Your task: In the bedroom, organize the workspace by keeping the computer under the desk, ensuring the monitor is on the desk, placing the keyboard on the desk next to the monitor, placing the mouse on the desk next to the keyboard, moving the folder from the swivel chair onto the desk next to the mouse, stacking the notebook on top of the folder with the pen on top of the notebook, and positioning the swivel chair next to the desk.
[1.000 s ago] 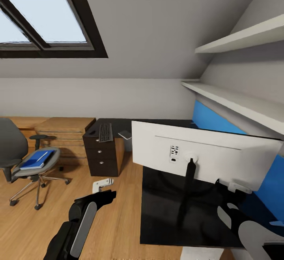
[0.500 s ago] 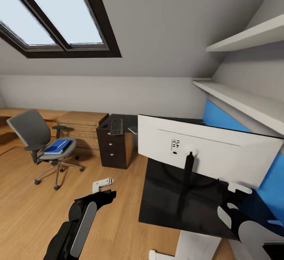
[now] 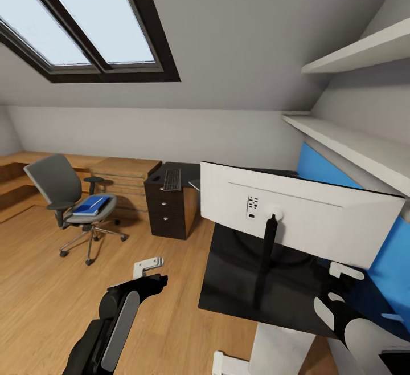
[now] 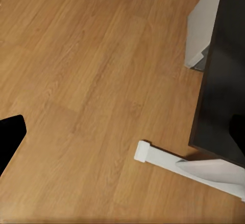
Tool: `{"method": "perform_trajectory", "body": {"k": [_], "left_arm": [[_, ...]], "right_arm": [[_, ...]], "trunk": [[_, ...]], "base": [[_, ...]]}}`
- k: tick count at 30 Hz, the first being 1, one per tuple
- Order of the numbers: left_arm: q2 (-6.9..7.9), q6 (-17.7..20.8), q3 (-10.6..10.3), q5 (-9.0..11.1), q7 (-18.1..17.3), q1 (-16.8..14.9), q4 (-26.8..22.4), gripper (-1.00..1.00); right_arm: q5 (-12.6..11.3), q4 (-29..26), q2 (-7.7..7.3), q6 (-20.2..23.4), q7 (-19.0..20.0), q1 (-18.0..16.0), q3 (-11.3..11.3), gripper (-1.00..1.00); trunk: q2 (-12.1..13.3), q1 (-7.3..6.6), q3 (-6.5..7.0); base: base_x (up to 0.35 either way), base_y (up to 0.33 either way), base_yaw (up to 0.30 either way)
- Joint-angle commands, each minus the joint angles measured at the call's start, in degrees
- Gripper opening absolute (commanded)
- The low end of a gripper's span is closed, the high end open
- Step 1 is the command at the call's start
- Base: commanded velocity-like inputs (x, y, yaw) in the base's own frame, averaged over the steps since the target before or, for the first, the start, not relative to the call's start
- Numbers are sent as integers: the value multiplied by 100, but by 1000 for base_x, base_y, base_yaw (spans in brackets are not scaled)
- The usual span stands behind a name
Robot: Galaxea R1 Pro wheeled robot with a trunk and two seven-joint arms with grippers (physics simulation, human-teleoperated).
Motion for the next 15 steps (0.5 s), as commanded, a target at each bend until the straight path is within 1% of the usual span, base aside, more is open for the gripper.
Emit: {"method": "perform_trajectory", "body": {"k": [1,11,15], "left_arm": [[0,14,-2,60,57,-4,-6,100],[0,14,-7,60,57,-5,-6,100],[0,14,-8,60,53,-5,-6,100]], "right_arm": [[-41,2,-2,-18,-16,-5,40,100],[-38,2,0,-61,-16,-5,45,100],[-34,2,-1,-69,-16,-5,45,100]], "trunk": [[-8,2,-10],[-8,2,-10],[-8,2,-10]], "base": [[-3,-2,2],[0,0,0],[74,0,0]]}}
